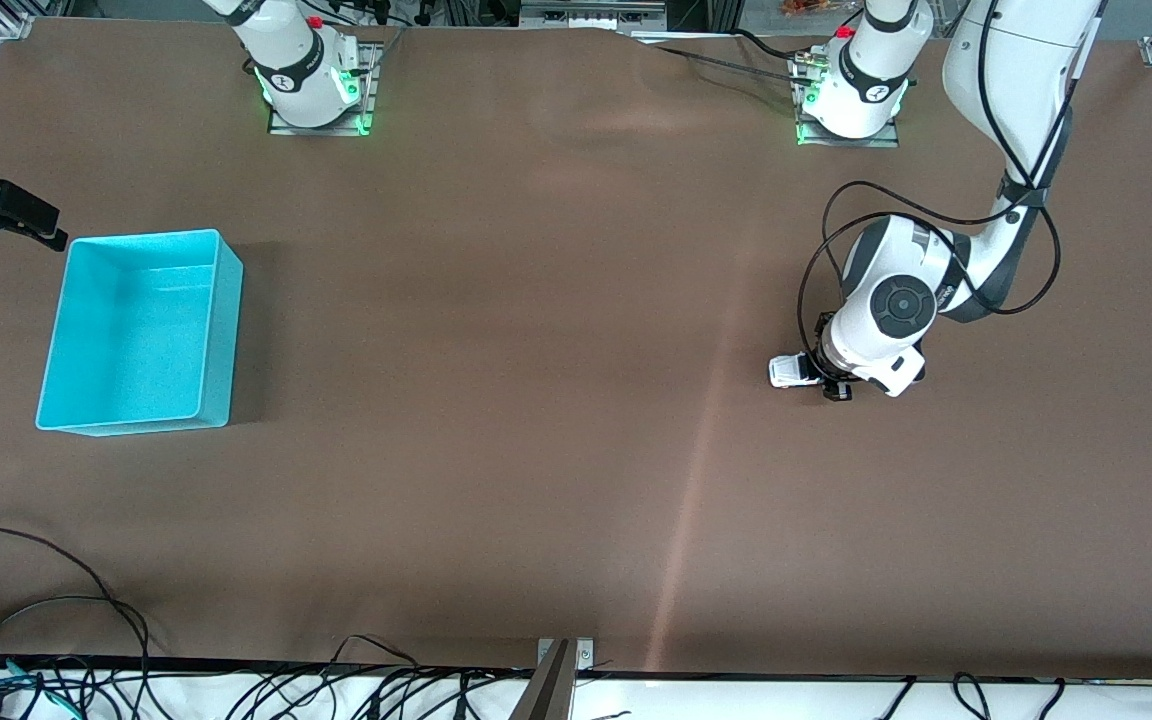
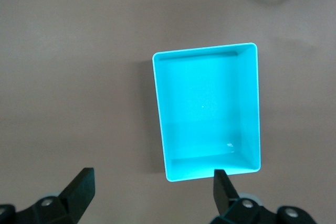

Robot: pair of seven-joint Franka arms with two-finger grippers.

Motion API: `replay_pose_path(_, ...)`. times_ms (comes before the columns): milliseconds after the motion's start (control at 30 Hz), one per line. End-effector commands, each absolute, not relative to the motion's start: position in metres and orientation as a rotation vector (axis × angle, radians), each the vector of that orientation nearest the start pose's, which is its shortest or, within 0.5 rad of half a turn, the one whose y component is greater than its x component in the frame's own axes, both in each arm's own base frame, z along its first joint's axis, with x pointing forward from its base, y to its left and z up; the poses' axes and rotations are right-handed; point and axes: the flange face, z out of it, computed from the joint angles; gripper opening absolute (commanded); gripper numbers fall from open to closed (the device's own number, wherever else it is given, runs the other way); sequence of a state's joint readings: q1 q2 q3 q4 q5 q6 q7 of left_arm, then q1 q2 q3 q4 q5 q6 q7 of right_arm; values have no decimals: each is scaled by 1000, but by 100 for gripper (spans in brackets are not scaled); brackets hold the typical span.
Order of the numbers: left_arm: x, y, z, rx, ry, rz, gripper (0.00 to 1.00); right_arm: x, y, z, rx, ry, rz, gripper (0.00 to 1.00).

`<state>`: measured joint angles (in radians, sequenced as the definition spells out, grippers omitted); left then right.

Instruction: Wind and store white jeep toy

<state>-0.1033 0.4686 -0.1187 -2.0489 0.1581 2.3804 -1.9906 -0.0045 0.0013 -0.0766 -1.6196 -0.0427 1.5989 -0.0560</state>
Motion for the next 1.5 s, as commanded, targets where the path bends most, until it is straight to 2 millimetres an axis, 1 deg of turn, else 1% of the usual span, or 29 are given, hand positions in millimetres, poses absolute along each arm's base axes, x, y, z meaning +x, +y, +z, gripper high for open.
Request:
replay_pose_path(0, 570, -103, 191, 2260, 2389, 0, 1, 557, -51, 610, -3196, 30, 26, 100)
replay_pose_path(267, 571, -80, 189, 2306, 2353, -17, 1, 557, -51, 610, -3196, 30, 26, 100)
replay_pose_path(367, 572, -68, 187, 2313, 2349, -25, 1, 557, -51, 610, -3196, 30, 26, 100)
replay_pose_path(434, 572, -63, 185, 2336, 2341, -12, 1, 557, -51, 610, -3195, 30, 26, 100)
replay_pose_path(534, 572, -49, 180, 2343, 2349, 4, 1, 557, -51, 610, -3195, 30, 26, 100)
replay_pose_path(634, 574, -43, 177, 2343, 2343, 20, 1, 557, -51, 610, -3195, 30, 26, 100)
replay_pose_path(834, 574, -23, 172, 2353, 2351, 44, 1, 557, -51, 610, -3196, 30, 26, 100)
replay_pose_path(1035, 575, -1, 172, 2387, 2323, 42, 2, 557, -51, 610, -3195, 30, 26, 100)
replay_pose_path(1468, 575, 37, 173, 2439, 2268, 19, 3, 557, -51, 610, -3195, 30, 26, 100)
